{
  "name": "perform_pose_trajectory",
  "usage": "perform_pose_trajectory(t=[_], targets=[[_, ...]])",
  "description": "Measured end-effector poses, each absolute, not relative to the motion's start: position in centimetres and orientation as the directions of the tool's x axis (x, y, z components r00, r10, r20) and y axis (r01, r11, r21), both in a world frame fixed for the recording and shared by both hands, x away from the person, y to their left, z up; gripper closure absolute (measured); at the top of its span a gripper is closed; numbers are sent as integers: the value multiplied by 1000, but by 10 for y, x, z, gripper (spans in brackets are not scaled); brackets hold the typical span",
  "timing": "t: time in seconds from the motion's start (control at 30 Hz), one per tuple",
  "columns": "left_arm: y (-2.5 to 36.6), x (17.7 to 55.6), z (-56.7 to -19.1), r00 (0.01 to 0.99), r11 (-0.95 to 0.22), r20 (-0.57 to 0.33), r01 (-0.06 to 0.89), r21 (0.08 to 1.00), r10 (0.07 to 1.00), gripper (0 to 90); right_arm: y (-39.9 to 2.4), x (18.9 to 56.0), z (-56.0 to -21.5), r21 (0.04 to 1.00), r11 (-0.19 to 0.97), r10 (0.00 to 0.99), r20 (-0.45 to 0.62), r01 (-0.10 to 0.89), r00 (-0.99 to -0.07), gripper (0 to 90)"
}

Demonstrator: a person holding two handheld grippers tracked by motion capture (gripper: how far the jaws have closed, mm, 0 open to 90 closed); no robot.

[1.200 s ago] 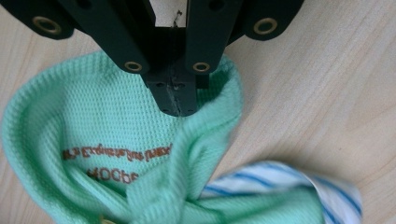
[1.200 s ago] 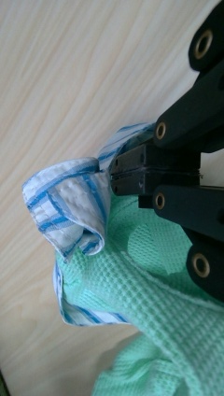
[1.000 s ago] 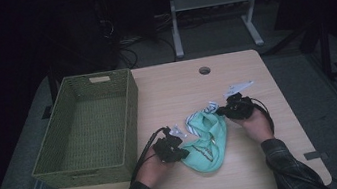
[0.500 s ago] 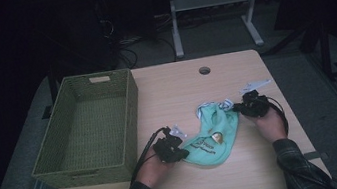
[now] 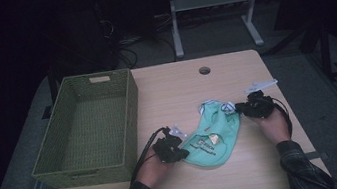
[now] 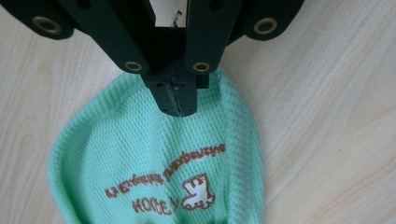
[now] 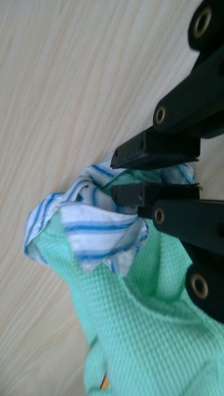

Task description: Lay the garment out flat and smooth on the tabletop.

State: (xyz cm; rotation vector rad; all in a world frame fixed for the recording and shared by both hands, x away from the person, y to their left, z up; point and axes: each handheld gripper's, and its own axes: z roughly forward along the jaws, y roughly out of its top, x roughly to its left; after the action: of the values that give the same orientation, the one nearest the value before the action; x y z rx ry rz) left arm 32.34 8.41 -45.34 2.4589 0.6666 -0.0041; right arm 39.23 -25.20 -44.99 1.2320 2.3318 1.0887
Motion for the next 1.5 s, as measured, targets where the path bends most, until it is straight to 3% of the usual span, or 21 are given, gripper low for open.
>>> perform_pose_trajectory(t=[0.4, 0.9, 1.5], targets=[[87, 326, -449, 860, -660, -215, 497, 564, 464, 848, -258, 364, -439, 759, 325, 790, 109, 564, -603, 762], [82, 339, -435, 867, -639, -189, 472, 607, 460, 825, -251, 330, -443, 746, 354, 754, 129, 564, -644, 768], [50, 377, -428, 882, -643, -131, 424, 638, 452, 778, -238, 305, -450, 725, 384, 714, 159, 571, -682, 758]])
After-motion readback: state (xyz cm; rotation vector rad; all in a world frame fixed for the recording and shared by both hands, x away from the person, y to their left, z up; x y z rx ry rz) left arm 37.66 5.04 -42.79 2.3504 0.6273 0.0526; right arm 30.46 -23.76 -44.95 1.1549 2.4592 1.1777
